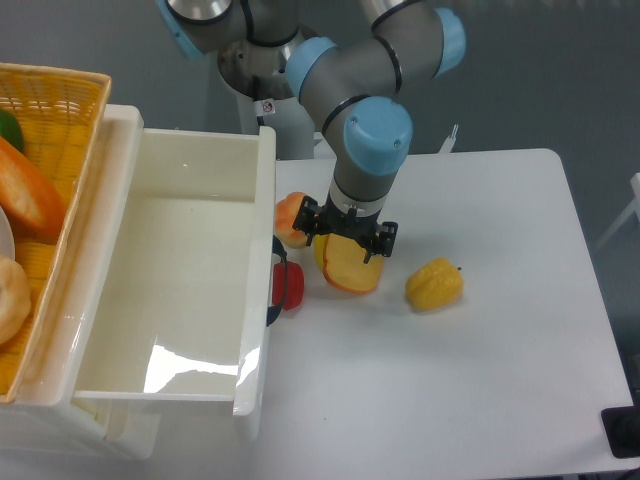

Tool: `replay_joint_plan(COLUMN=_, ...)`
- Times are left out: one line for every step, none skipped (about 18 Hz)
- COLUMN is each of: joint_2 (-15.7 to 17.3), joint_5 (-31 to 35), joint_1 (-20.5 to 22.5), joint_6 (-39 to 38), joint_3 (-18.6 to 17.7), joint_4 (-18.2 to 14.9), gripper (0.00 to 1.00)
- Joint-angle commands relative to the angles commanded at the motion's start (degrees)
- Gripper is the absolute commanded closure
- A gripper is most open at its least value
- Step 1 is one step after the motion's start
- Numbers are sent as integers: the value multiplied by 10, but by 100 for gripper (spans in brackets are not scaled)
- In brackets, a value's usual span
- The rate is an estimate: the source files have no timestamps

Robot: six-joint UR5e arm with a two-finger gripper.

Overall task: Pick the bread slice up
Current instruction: 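Lower the open gripper onto the bread slice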

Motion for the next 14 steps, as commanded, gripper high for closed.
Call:
replay_joint_plan(joint_2=-5, joint_5=11, joint_1=-4, joint_6=-13, joint_3=0, joint_4=2, gripper=4)
replay_joint_plan(joint_2=-14, joint_5=21, joint_1=-8, joint_6=-21, joint_3=2, joint_4=4, gripper=4)
replay_joint_plan(joint_2=-24, joint_5=31, joint_1=-11, joint_6=-24, joint_3=2, joint_4=12, gripper=4)
replay_joint_plan(joint_2=-32, joint_5=37, joint_1=-15, joint_6=-24, joint_3=2, joint_4=24, gripper=4)
replay_joint_plan(joint_2=-41, joint_5=43, joint_1=-19, joint_6=-25, joint_3=3, joint_4=32, gripper=4)
replay_joint_plan(joint_2=-47, joint_5=49, joint_1=-20, joint_6=-25, joint_3=4, joint_4=33, gripper=4)
replay_joint_plan(joint_2=-51, joint_5=53, joint_1=-21, joint_6=-25, joint_3=4, joint_4=33, gripper=4)
replay_joint_plan(joint_2=-54, joint_5=55, joint_1=-21, joint_6=-25, joint_3=4, joint_4=33, gripper=4)
replay_joint_plan(joint_2=-58, joint_5=55, joint_1=-21, joint_6=-25, joint_3=5, joint_4=33, gripper=5)
replay_joint_plan(joint_2=-64, joint_5=55, joint_1=-21, joint_6=-25, joint_3=7, joint_4=33, gripper=8)
replay_joint_plan(joint_2=-67, joint_5=55, joint_1=-21, joint_6=-25, joint_3=8, joint_4=33, gripper=10)
replay_joint_plan(joint_2=-69, joint_5=57, joint_1=-21, joint_6=-25, joint_3=8, joint_4=33, gripper=10)
replay_joint_plan(joint_2=-71, joint_5=59, joint_1=-21, joint_6=-26, joint_3=8, joint_4=33, gripper=10)
replay_joint_plan(joint_2=-75, joint_5=58, joint_1=-21, joint_6=-29, joint_3=8, joint_4=33, gripper=10)
